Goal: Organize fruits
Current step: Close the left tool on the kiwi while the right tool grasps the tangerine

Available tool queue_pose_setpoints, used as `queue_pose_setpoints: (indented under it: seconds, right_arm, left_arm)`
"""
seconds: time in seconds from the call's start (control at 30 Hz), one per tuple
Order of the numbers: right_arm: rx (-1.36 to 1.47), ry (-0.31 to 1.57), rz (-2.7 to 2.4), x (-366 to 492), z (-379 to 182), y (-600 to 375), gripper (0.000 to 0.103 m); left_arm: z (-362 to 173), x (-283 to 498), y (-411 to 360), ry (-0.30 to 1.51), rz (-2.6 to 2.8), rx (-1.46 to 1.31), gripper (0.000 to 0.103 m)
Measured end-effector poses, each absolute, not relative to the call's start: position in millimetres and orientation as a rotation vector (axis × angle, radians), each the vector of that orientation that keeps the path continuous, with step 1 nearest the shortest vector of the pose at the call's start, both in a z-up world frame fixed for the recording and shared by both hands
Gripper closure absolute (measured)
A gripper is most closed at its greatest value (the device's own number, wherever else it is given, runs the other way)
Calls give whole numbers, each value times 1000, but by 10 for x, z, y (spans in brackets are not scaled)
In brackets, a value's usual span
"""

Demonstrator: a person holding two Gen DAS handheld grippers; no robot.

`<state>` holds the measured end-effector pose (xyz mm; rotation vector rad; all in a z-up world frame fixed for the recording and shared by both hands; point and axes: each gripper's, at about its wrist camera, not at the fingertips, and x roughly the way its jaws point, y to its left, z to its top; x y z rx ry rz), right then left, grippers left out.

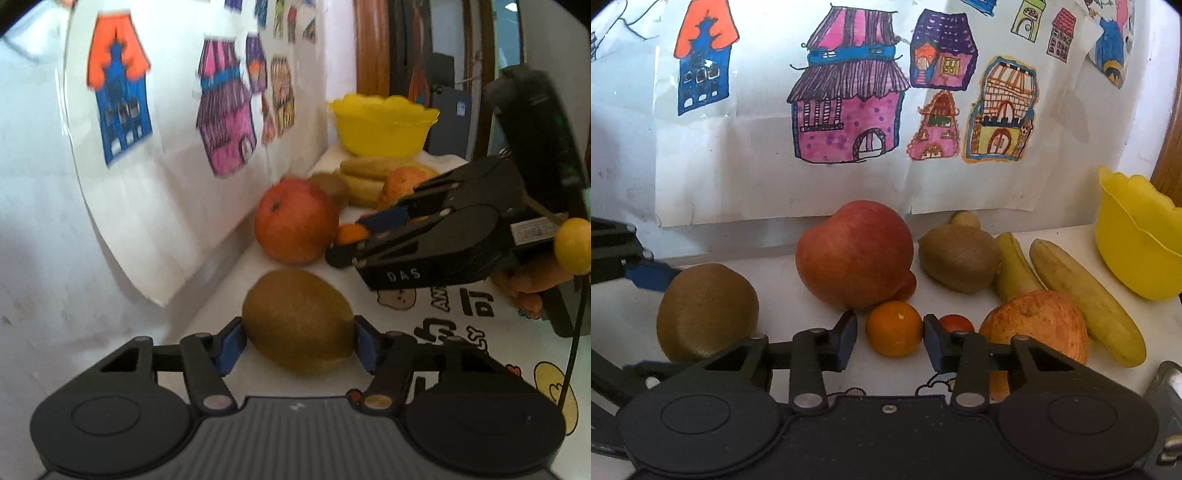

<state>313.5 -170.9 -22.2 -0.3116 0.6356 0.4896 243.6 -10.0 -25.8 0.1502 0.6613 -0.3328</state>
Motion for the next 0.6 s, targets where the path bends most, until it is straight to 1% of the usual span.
queue_pose_setpoints:
  seconds: [0.1, 0.3, 0.4, 0.43, 0.6]
  right_arm:
    - [-309, 637, 491, 3125, -217, -1706, 68]
    - [-316, 633, 510, 3031, -199, -1731, 68]
    - [-316, 635, 519, 2970, -188, -1761, 68]
    - [-321, 634, 514, 2946, -184, -1770, 68]
    - [-345, 621, 507, 2866, -183, -1788, 68]
  left_arm:
    - [-257, 2442, -86, 660, -330, 133, 38]
    - [-264, 2439, -79, 657, -327, 133, 37]
    - [-249, 2442, -73, 639, -332, 131, 26]
    - [-240, 2434, -67, 631, -333, 133, 24]
    - [-226, 2477, -61, 626, -332, 128, 24]
